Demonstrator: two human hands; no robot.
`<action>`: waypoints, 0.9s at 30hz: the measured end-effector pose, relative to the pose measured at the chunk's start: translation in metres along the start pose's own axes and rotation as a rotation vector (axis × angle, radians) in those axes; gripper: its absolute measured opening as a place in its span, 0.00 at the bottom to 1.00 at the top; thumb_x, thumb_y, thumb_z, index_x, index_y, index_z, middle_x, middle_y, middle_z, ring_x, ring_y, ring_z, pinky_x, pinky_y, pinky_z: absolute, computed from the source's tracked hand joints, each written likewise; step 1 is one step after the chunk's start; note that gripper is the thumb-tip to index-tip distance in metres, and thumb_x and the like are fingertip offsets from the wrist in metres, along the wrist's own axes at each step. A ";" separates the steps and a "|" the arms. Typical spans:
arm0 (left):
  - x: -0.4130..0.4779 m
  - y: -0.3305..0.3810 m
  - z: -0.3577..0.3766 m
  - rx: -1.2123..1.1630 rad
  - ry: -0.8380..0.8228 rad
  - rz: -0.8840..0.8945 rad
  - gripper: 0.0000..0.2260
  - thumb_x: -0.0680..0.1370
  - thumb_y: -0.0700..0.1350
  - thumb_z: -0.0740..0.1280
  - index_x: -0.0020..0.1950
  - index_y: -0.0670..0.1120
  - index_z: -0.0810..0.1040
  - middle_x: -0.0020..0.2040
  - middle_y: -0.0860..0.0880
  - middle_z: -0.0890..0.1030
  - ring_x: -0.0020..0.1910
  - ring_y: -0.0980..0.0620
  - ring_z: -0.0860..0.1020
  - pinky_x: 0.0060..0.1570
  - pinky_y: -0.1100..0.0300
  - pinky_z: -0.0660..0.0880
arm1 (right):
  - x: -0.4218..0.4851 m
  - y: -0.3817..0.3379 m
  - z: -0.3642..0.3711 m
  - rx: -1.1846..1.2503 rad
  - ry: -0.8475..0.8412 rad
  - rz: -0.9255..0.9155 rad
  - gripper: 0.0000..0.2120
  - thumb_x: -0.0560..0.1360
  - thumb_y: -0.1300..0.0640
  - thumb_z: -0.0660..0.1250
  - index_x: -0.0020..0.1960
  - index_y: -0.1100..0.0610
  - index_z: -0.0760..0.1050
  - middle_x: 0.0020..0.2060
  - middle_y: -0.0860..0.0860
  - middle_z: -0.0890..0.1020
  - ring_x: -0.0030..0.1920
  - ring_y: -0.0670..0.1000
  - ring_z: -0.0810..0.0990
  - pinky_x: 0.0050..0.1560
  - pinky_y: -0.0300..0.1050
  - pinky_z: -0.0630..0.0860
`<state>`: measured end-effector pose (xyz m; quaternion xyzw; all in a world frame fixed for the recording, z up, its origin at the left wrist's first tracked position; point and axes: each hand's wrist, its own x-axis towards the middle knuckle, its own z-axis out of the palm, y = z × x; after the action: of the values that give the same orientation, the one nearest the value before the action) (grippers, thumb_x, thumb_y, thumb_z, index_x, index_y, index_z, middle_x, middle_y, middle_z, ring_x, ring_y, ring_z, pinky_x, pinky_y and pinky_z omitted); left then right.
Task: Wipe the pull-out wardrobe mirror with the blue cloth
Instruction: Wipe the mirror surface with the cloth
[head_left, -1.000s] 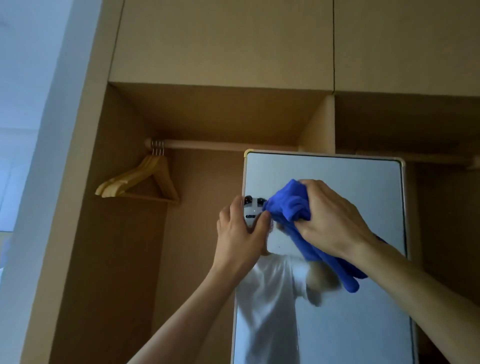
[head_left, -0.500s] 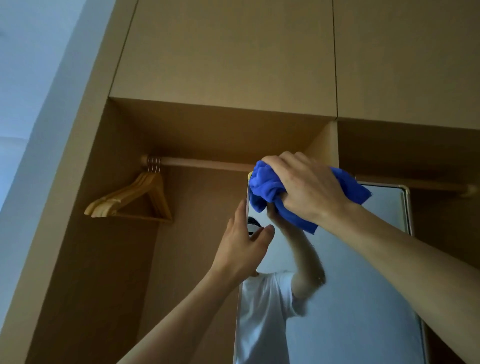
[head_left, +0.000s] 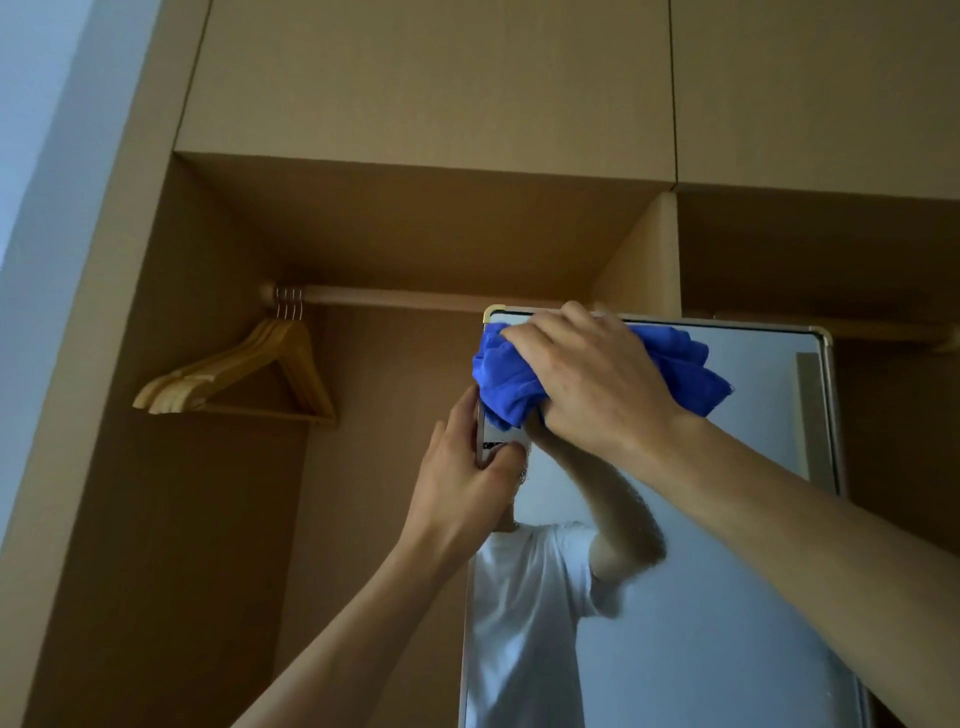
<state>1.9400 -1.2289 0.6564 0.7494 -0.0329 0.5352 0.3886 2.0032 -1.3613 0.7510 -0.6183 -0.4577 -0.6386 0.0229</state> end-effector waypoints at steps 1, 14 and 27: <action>-0.001 0.000 0.000 -0.006 0.002 -0.007 0.25 0.73 0.48 0.66 0.68 0.65 0.69 0.55 0.57 0.80 0.54 0.50 0.79 0.50 0.55 0.79 | -0.005 -0.003 0.002 0.010 -0.011 -0.008 0.15 0.70 0.60 0.68 0.57 0.54 0.73 0.49 0.49 0.80 0.50 0.55 0.75 0.47 0.54 0.75; -0.017 -0.008 -0.001 0.005 -0.010 0.022 0.32 0.77 0.45 0.69 0.79 0.58 0.61 0.65 0.55 0.72 0.58 0.56 0.76 0.39 0.76 0.74 | -0.011 0.002 0.002 0.027 -0.013 -0.014 0.21 0.71 0.62 0.67 0.64 0.55 0.73 0.54 0.52 0.79 0.52 0.56 0.75 0.53 0.54 0.75; -0.026 -0.009 0.012 0.031 0.071 -0.024 0.33 0.79 0.49 0.69 0.80 0.59 0.59 0.61 0.58 0.69 0.49 0.79 0.70 0.36 0.82 0.69 | -0.018 0.022 0.001 0.108 -0.028 -0.006 0.20 0.70 0.65 0.66 0.61 0.55 0.76 0.54 0.51 0.80 0.53 0.55 0.76 0.55 0.51 0.73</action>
<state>1.9426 -1.2394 0.6284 0.7359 -0.0019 0.5574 0.3844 2.0210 -1.3828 0.7484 -0.6235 -0.4938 -0.6042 0.0480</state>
